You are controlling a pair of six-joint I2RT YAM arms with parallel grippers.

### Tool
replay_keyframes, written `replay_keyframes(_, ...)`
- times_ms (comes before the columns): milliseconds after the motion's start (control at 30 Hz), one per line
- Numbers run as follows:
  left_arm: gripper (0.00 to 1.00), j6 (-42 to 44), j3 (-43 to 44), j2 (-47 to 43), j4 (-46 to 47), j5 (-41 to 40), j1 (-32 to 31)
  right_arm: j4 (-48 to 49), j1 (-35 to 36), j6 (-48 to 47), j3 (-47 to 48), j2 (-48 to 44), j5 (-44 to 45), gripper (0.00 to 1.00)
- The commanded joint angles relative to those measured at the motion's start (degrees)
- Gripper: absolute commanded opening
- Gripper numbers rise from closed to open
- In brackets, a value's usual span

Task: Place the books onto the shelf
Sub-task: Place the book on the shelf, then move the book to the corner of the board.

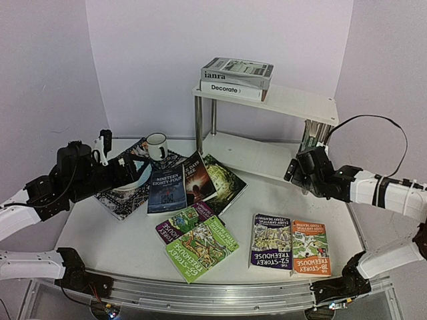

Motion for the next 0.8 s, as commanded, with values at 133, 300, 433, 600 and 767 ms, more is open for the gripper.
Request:
replay_keyframes(133, 1.00, -2.64, -2.66, 4.65, 6.57, 9.58, 0.19, -16.13, 0.39, 10.33, -4.57, -6.31, -5.31, 0.98)
replay_keyframes(300, 1.00, -6.21, -1.31, 15.00, 13.38, 18.11, -2.74, -24.63, 0.39, 12.76, -5.08, -8.47, -11.37, 0.98)
replay_keyframes(433, 1.00, -6.18, 0.78, 20.48, 15.23, 12.62, -10.22, -25.98, 0.40, 12.79, -8.52, -10.46, -20.50, 0.98)
replay_keyframes(600, 1.00, -8.69, 3.66, 30.32, 18.93, 13.90, -15.51, -24.84, 0.35, 11.79, -12.26, -10.30, -28.28, 0.98)
replay_keyframes(767, 0.99, -9.01, 7.60, 38.12, 20.35, 12.48, -21.41, -21.22, 0.39, 9.94, -14.90, -10.90, -35.81, 0.98)
